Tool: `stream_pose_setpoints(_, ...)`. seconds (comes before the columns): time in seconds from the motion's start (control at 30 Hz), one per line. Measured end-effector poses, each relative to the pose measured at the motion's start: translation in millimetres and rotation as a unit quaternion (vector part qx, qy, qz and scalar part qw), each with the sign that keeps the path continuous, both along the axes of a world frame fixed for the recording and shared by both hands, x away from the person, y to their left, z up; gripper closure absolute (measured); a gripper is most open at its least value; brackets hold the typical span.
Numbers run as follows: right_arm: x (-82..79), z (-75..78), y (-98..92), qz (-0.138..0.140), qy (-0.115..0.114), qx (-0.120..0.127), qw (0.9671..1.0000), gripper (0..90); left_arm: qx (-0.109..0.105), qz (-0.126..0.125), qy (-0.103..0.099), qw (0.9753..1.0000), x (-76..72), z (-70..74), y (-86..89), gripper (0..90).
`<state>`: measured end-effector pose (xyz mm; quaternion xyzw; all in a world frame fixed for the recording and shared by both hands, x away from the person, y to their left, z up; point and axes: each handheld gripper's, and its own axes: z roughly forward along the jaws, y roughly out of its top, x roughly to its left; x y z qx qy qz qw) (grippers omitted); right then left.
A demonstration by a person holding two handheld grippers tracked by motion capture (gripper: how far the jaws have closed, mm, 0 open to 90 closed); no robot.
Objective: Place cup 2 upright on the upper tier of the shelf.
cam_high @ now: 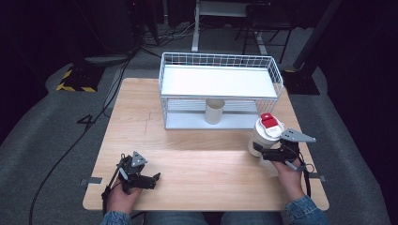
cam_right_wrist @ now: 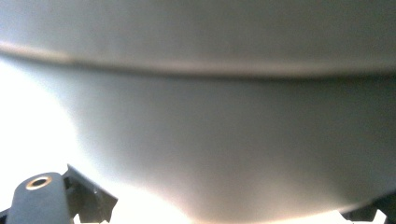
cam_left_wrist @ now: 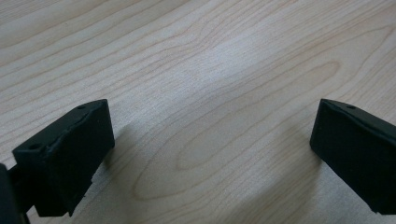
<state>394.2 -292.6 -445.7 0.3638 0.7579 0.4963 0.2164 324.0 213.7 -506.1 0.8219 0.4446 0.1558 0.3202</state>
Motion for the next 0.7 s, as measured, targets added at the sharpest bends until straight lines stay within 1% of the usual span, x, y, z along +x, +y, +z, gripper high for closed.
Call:
stream_pose_setpoints(0.13,-0.2,9.1,-0.8,0.003,-0.001,-0.002,1.0000,14.2,0.000,0.000,0.000,1.0000,0.0,0.0,0.0,0.3)
stream_pose_setpoints(0.2,-0.4,13.5,-0.8,0.004,-0.004,0.000,1.0000,14.2,0.001,0.000,0.001,1.0000,0.0,0.2,0.1,0.3)
stream_pose_setpoints(0.3,-0.1,21.3,-1.1,0.007,-0.003,0.008,0.9999,14.2,0.001,0.000,0.001,1.0000,0.0,0.2,0.1,0.3)
stream_pose_setpoints(0.43,-0.4,30.9,-0.9,0.012,-0.005,0.008,0.9999,14.3,0.000,0.000,0.001,1.0000,0.0,0.1,0.0,0.3)
stream_pose_setpoints(0.5,-0.2,36.5,-0.7,0.012,-0.001,0.008,0.9999,14.2,0.000,0.000,0.001,1.0000,0.0,0.1,0.0,0.3)
stream_pose_setpoints(0.53,0.0,39.0,-0.6,0.014,0.002,0.012,0.9998,14.2,0.000,0.000,0.001,1.0000,0.0,0.1,0.0,0.3)
stream_pose_setpoints(0.63,0.2,46.2,-0.8,0.019,0.004,0.014,0.9997,14.3,0.000,0.000,0.000,1.0000,0.0,0.0,0.0,0.3)
stream_pose_setpoints(0.67,-0.1,49.0,-0.5,0.018,0.001,0.012,0.9998,14.3,0.001,0.000,0.001,1.0000,0.0,0.2,0.1,0.3)
stream_pose_setpoints(0.7,-0.1,49.0,-0.5,0.018,0.001,0.012,0.9998,14.3,0.001,0.000,0.001,1.0000,0.0,0.2,0.1,0.3)
